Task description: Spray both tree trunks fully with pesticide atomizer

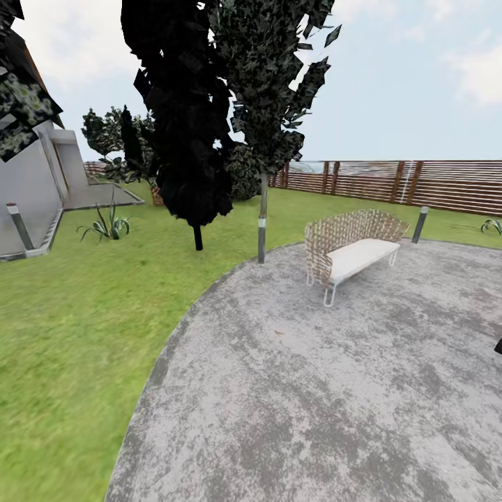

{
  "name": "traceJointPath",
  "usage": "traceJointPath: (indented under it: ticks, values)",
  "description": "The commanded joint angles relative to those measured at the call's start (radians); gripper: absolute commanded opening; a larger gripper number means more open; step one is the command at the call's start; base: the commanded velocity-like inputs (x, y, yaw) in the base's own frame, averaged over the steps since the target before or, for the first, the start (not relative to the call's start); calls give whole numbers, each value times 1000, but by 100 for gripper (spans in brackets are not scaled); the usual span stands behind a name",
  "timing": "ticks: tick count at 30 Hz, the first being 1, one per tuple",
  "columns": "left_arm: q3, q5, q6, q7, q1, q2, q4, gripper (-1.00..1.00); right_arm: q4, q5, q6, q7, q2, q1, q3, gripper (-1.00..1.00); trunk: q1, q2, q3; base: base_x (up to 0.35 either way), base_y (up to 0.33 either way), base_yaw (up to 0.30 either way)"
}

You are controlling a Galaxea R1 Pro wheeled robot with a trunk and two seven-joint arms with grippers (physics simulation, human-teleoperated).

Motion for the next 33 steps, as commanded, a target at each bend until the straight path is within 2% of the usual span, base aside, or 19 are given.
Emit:
traceJointPath:
  ticks: [1, 4, 9, 11, 21, 27, 28, 33]
  values:
    - [4, 2, 6, 0, 6, -6, 6, 100, -6, 0, 6, -3, 6, -6, 2, 100, 0, 0, 0, 0, 0, 0]
    - [3, 2, 23, 2, 10, -6, 23, 100, -16, 1, 10, -4, 21, -14, 2, 100, 0, 0, 0, 0, 0, 0]
    - [3, 6, 21, 4, 3, 2, 25, 100, -32, -1, 4, -5, 18, -17, 2, 100, 0, 0, 0, 0, 0, 0]
    - [13, 12, 17, 7, -3, 9, 13, 100, -37, 0, 3, -6, 16, -17, 2, 100, 0, 0, 0, 0, 0, 0]
    - [21, 21, -15, 18, -41, 62, -43, 100, -94, -2, -49, -6, -40, -20, -3, 100, 0, 0, 0, 0, 0, 0]
    - [18, 16, -48, 17, -76, 54, -77, 100, -128, -4, -83, -6, -74, -35, -6, 100, 0, 0, 0, 0, 0, 0]
    - [19, 19, -181, 17, -201, 56, -342, 100, -546, -4, -213, -5, -106, -75, -6, 100, 0, 0, 0, 0, 0, 0]
    - [24, 23, -188, 18, -212, 63, -339, 100, -556, -4, -217, -4, -105, -92, -7, 100, 0, 0, 0, 0, 0, -5]
